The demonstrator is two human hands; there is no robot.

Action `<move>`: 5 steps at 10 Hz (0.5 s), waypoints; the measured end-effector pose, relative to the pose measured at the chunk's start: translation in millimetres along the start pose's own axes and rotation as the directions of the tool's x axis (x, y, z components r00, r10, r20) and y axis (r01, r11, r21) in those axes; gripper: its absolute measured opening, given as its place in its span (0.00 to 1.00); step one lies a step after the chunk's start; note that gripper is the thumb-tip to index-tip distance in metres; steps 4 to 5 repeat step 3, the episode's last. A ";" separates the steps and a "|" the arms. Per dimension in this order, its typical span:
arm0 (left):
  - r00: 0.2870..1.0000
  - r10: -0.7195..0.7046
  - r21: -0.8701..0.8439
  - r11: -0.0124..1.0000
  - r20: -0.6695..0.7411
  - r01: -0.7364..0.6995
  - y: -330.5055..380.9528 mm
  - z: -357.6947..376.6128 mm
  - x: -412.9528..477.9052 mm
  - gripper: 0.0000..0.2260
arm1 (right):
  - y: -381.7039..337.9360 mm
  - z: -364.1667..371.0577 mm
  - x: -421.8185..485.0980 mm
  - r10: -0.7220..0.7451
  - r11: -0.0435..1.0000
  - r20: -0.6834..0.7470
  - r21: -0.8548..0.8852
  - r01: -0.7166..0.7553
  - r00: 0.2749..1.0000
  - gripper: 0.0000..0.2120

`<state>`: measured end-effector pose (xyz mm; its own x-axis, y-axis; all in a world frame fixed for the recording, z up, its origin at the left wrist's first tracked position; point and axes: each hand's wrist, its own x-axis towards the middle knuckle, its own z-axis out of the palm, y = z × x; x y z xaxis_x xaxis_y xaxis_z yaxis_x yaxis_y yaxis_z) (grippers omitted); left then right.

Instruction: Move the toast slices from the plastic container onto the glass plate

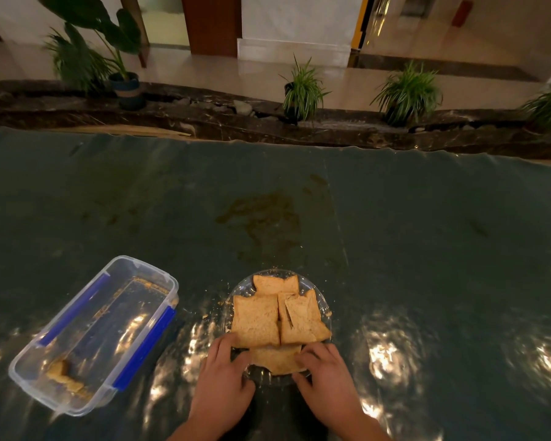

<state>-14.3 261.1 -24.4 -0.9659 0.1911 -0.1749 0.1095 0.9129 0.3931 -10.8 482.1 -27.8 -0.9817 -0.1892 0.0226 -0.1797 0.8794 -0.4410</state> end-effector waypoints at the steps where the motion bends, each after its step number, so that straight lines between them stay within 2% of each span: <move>1: 0.999 0.001 -0.019 1.000 -0.049 -0.002 3.5 -14.5 12.2 0.24 | -0.3 -11.6 8.9 0.031 0.999 -0.058 0.038 -0.028 0.998 0.10; 2: 1.000 -0.009 0.054 0.998 -0.015 0.010 16.0 -34.8 35.7 0.30 | -4.7 -36.9 32.4 0.027 0.998 -0.111 0.055 -0.021 0.993 0.15; 3: 0.998 -0.041 0.094 0.995 0.041 0.037 25.8 -46.0 52.5 0.34 | -8.9 -55.8 46.7 -0.005 0.999 -0.138 0.037 0.010 0.990 0.16; 5: 0.998 -0.041 0.094 0.995 0.041 0.037 25.8 -46.0 52.5 0.34 | -8.9 -55.8 46.7 -0.005 0.999 -0.138 0.037 0.010 0.990 0.16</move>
